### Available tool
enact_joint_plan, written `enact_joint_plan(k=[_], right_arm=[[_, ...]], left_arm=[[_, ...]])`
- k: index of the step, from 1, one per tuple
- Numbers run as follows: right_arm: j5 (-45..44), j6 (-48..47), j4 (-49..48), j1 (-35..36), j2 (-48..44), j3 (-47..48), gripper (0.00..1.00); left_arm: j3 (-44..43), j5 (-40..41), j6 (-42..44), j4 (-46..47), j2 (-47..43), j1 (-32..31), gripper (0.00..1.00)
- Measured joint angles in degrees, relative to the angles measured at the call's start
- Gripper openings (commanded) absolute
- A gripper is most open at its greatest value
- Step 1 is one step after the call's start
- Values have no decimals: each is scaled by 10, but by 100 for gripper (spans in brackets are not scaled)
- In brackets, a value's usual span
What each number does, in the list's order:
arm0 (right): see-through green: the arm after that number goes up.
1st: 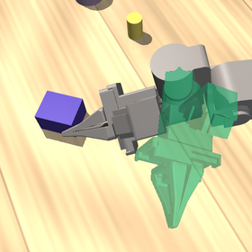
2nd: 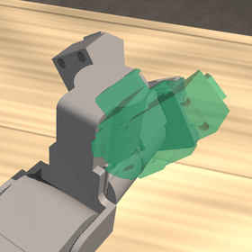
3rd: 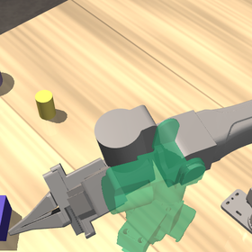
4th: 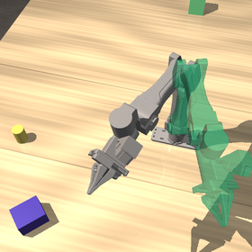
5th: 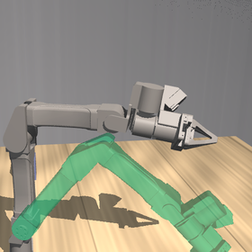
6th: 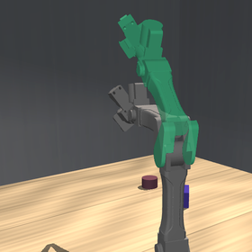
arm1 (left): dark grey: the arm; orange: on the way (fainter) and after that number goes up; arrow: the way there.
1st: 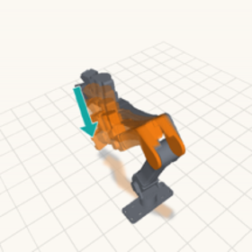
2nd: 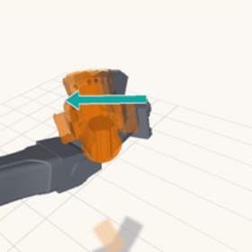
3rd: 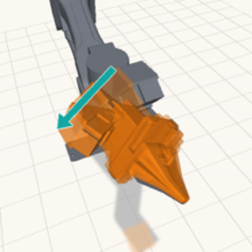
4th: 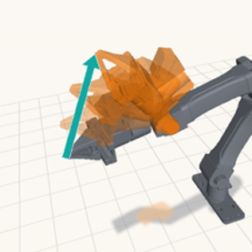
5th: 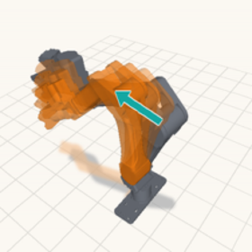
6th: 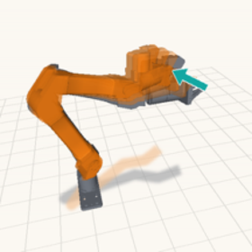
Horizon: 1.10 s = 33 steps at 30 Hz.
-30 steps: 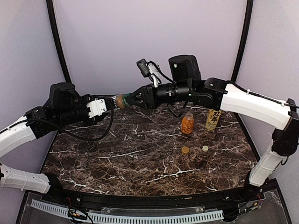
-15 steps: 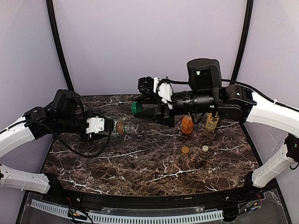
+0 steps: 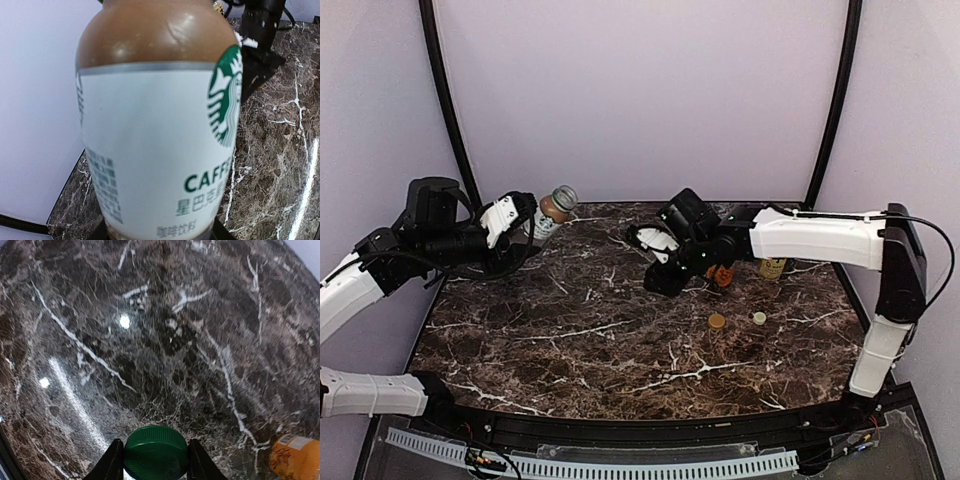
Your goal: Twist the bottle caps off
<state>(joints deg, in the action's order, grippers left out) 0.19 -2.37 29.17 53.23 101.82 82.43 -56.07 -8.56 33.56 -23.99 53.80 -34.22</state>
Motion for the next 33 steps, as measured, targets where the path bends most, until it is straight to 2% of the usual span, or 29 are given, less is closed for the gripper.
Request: enact_joint_plan(k=[6, 17, 18, 21, 25, 30, 33], right_arm=[[6, 59, 42, 0, 82, -30, 0], [4, 81, 45, 0, 134, -34, 2], [4, 83, 43, 0, 134, -34, 10], [4, 87, 42, 0, 134, -34, 48], [-1, 90, 50, 0, 135, -29, 80], [-3, 83, 68, 0, 129, -3, 83], [5, 69, 63, 3, 95, 13, 83]], left_arm=[[9, -23, -44, 10, -22, 15, 31], [19, -33, -57, 12, -25, 18, 32], [19, -33, -58, 12, -26, 19, 32], [19, -33, -57, 12, -29, 19, 32], [19, -37, -57, 13, -29, 19, 32], [20, -47, -57, 14, -30, 19, 34], [20, -62, -60, 14, -30, 19, 34]])
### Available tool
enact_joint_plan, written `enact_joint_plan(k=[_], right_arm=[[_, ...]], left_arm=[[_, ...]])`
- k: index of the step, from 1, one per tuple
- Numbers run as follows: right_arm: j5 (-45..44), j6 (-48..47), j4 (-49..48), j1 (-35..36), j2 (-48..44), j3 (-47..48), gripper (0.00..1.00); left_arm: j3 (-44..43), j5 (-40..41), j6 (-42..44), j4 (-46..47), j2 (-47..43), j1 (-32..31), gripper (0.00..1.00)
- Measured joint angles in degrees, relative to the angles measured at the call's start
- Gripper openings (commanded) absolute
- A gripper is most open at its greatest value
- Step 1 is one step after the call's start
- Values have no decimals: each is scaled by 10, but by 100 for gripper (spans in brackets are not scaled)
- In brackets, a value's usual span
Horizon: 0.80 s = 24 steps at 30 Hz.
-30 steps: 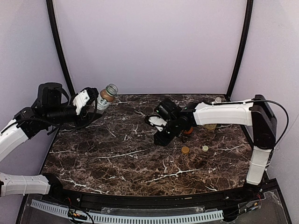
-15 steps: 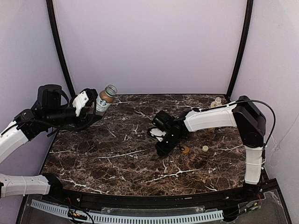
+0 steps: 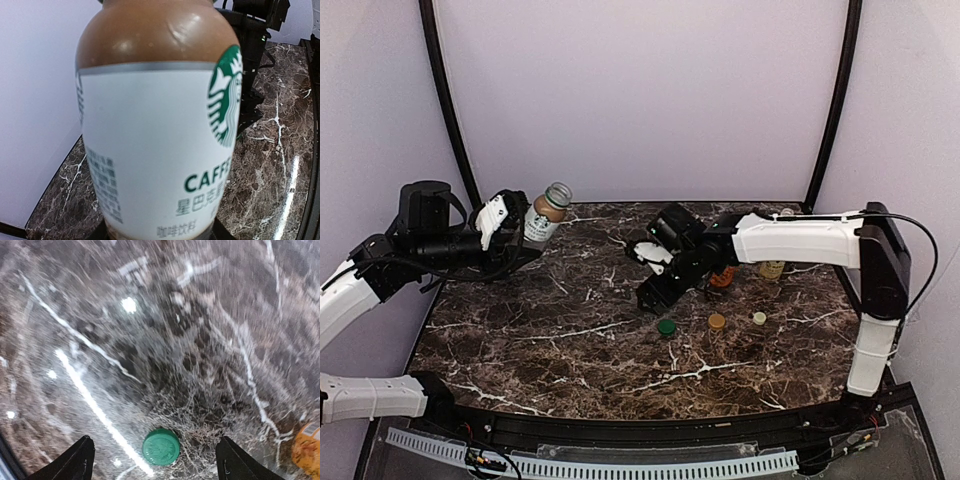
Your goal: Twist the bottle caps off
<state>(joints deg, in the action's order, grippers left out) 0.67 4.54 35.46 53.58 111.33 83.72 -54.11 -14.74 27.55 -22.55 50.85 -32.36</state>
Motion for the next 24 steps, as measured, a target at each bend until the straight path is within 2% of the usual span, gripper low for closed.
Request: enact_joint_plan(k=[4, 8, 10, 13, 18, 24], right_arm=[[50, -26, -93, 11, -107, -5, 94], [142, -33, -340, 34, -242, -64, 92], [178, -24, -447, 43, -263, -75, 92], [221, -7, -570, 57, -230, -40, 91], [258, 16, -624, 66, -151, 5, 84], [275, 36, -625, 73, -103, 29, 65]], left_arm=[[0, -46, -17, 0, 0, 0, 34], [-2, -101, -41, 1, 1, 0, 35], [-4, -122, -50, 2, 2, 0, 35], [-10, -145, -61, 2, 7, 0, 35], [-15, -163, -71, 2, 10, 0, 35], [-18, -173, -73, 2, 10, 0, 35]])
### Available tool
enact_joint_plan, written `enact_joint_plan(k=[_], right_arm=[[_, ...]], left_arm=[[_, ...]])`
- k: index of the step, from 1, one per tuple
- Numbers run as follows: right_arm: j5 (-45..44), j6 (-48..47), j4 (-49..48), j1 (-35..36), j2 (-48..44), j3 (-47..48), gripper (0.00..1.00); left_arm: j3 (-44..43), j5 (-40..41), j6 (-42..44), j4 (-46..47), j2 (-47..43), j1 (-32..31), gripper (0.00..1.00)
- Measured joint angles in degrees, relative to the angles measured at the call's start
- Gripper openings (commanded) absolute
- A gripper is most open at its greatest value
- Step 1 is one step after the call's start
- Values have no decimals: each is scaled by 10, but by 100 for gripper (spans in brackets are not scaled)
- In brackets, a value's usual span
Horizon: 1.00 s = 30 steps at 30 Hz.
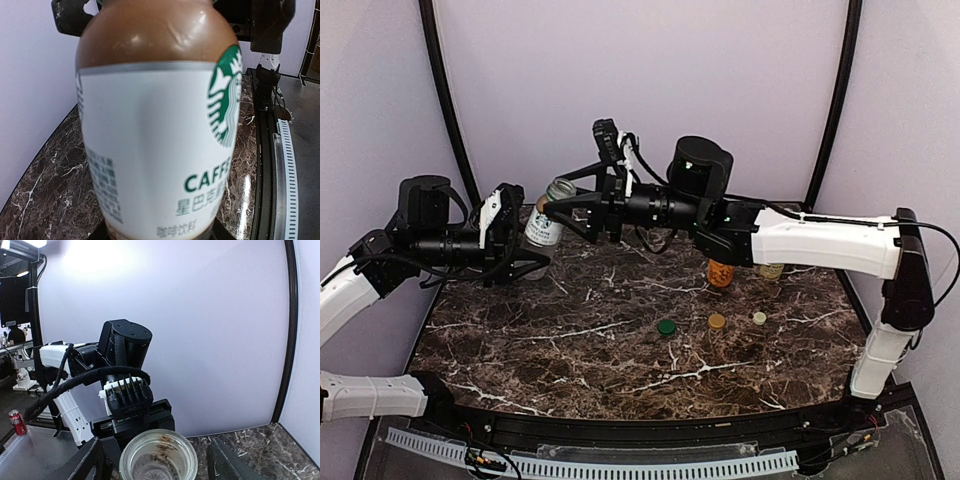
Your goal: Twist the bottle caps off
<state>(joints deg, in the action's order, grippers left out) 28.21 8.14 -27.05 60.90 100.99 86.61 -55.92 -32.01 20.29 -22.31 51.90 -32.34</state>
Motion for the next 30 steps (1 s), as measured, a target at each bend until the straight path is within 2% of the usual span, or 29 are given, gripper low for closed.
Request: enact_joint_plan(k=[12, 14, 15, 16, 20, 24, 30], right_arm=[[15, 13, 9, 5, 12, 33, 1], [15, 10, 15, 5, 12, 36, 0], [14, 8, 17, 5, 12, 36, 0], [14, 6, 19, 5, 12, 36, 0], [-14, -19, 67, 6, 9, 36, 0], [-102, -60, 134, 2, -11, 21, 0], [-228, -101, 140, -59, -75, -99, 0]], left_arm=[[-4, -10, 3, 3, -1, 0, 37], [-4, -10, 3, 4, -1, 0, 69], [-4, -10, 2, 4, -1, 0, 91], [-4, -7, 4, 3, -1, 0, 95], [-3, 18, -3, 10, -2, 0, 99], [27, 66, -15, 27, -22, 8, 99], [136, 122, -79, 70, -77, 62, 99]])
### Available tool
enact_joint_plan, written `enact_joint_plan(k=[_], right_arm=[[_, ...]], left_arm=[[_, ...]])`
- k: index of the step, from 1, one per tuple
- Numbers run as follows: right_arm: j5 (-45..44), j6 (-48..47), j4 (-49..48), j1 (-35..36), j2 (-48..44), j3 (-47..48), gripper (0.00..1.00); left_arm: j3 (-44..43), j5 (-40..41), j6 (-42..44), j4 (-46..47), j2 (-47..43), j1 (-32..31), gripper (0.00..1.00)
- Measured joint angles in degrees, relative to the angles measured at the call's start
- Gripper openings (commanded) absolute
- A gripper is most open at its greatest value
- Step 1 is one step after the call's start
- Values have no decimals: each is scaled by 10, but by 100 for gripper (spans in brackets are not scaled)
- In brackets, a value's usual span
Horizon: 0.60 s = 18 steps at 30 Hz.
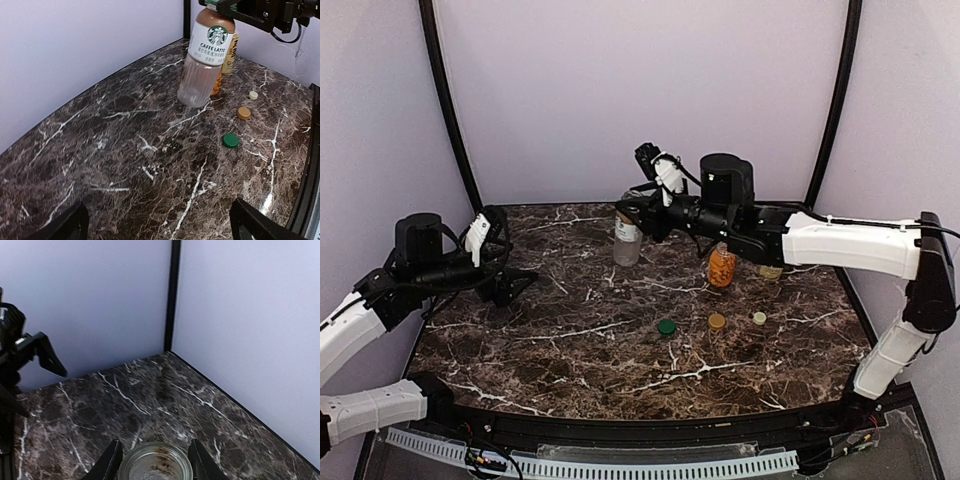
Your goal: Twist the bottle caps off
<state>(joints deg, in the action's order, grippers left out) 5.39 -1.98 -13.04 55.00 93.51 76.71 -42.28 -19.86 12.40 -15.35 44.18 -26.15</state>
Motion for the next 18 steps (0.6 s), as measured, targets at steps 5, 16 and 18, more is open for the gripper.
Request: enact_joint_plan(k=[5, 16, 18], right_arm=[[-56, -26, -58, -61, 6, -108, 0], [-70, -36, -165, -103, 101, -144, 0], [-70, -33, -176, -108, 111, -146, 0]], left_arm=[[103, 15, -74, 33, -50, 67, 99], [225, 25, -177, 72, -128, 208, 99], [230, 22, -186, 79, -137, 224, 99]])
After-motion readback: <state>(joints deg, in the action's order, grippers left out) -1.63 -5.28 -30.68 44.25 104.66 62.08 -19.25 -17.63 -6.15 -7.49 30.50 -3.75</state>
